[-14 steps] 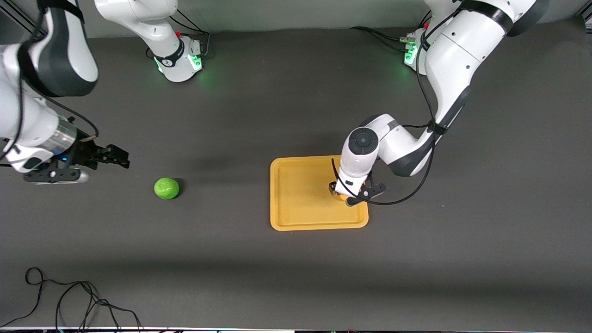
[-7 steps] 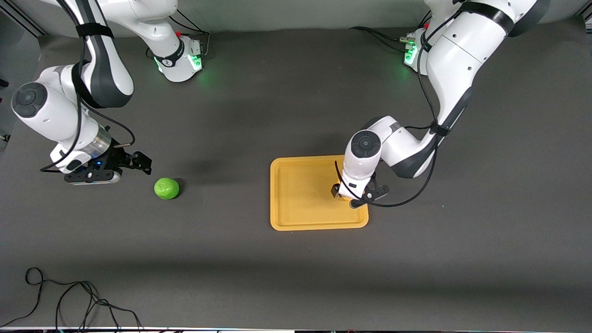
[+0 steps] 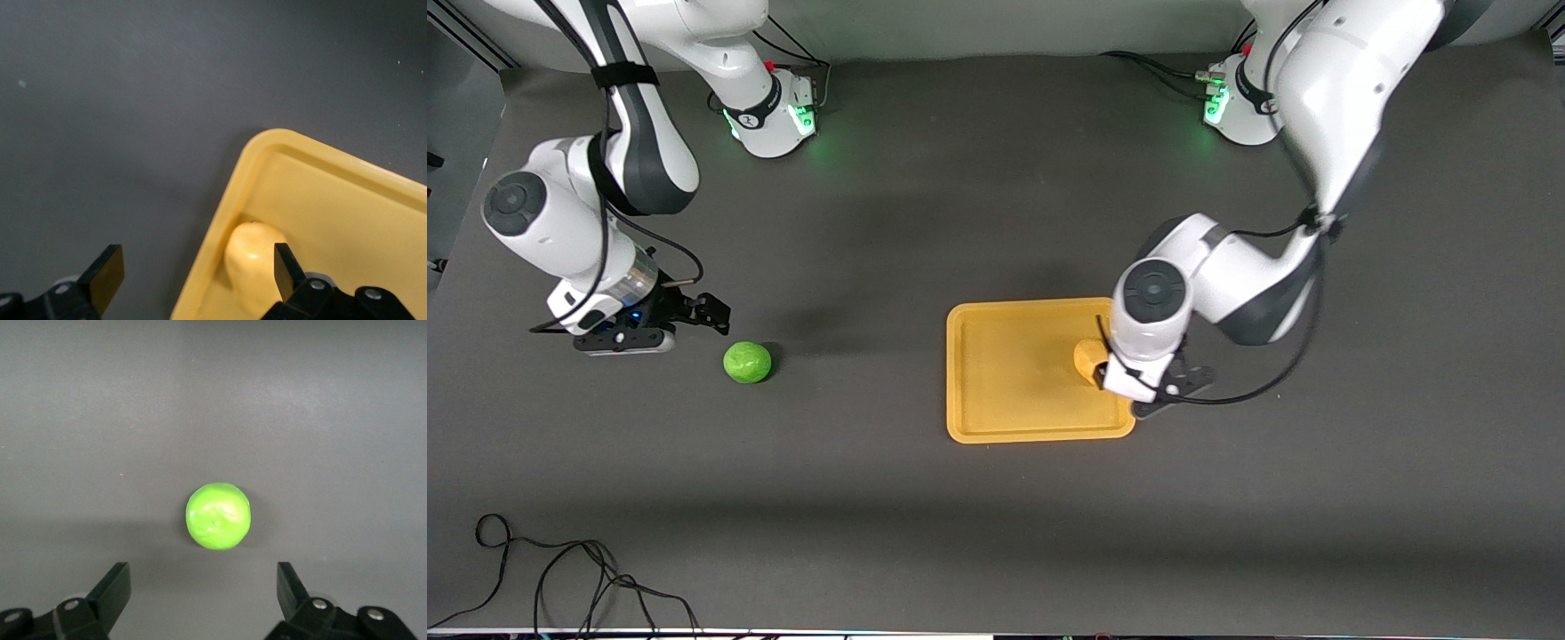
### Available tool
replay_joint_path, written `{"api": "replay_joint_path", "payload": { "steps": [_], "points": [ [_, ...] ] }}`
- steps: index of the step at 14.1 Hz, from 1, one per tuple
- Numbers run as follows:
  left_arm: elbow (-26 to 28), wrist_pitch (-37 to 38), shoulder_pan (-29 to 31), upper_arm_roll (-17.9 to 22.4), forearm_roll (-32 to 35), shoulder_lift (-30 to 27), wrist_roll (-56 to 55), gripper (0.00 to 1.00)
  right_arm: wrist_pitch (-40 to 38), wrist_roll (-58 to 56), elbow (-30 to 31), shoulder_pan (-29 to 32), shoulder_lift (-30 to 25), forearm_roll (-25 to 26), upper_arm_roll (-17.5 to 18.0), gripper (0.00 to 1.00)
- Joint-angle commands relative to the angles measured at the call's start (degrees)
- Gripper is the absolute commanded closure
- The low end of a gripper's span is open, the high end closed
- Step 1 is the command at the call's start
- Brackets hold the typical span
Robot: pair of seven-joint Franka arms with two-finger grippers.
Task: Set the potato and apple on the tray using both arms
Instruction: 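Lower the potato onto the tray while the right gripper reaches the apple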
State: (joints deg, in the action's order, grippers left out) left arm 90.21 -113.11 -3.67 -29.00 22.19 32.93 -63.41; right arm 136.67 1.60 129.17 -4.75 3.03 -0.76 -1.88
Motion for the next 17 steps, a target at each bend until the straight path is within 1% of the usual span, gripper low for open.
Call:
{"api": "replay_joint_path", "payload": {
  "steps": [1, 2, 5, 7, 8, 9, 11, 12, 14, 15, 17],
  "points": [
    [1.02, 6.13, 5.58, -0.09, -5.39, -6.98, 13.43, 0.00, 4.30, -0.98, 0.73, -0.52, 4.52, 0.68, -0.40, 0.02],
    [1.29, 7.72, 7.86, -0.09, -6.80, -8.92, 18.88, 0.00, 4.56, -1.07, 0.65, -0.52, 6.19, 1.55, -0.40, 0.02],
    [2.34, 11.15, 14.28, -0.18, -7.86, -13.23, 32.96, 0.00, 7.72, -1.16, 0.73, -0.43, 10.23, 2.60, -0.49, 0.02],
    [2.96, 12.30, 17.11, 0.78, -11.71, -16.30, 40.96, 0.00, 9.92, -1.24, 0.64, -0.35, 11.91, 2.70, -0.49, 0.02],
    [3.74, 13.00, 16.94, 3.40, -12.34, -17.97, 44.30, 0.00, 11.49, -1.33, 0.56, -0.26, 12.70, 2.70, -0.49, 0.02],
    [4.62, 13.01, 15.72, 7.16, -12.96, -19.90, 47.12, 0.00, 12.12, -1.33, 0.56, -0.26, 13.14, 2.70, -0.49, 0.02],
    [6.81, 13.01, 13.61, 14.02, -17.25, -24.21, 54.93, 0.00, 13.26, -1.33, 0.47, -0.26, 14.37, 2.70, -0.49, 0.02],
    [8.57, 12.48, 12.21, 16.75, -17.62, -25.88, 57.67, 0.00, 14.40, -1.33, 0.47, -0.26, 15.42, 2.70, -0.49, 0.02],
    [10.42, 10.90, 11.14, 19.41, -17.62, -28.09, 58.66, 0.00, 16.42, -1.33, 0.38, -0.17, 17.44, 2.70, -0.49, 0.02],
    [10.43, 11.07, 11.23, 19.59, -17.62, -28.97, 59.62, 0.00, 16.69, -1.33, 0.12, -0.17, 18.24, 2.70, -0.49, 0.02],
    [11.04, 11.25, 11.05, 21.34, -17.62, -31.07, 62.95, 0.00, 16.78, -1.33, -0.67, -0.17, 19.99, 2.70, -0.49, 0.02]
  ]
}}
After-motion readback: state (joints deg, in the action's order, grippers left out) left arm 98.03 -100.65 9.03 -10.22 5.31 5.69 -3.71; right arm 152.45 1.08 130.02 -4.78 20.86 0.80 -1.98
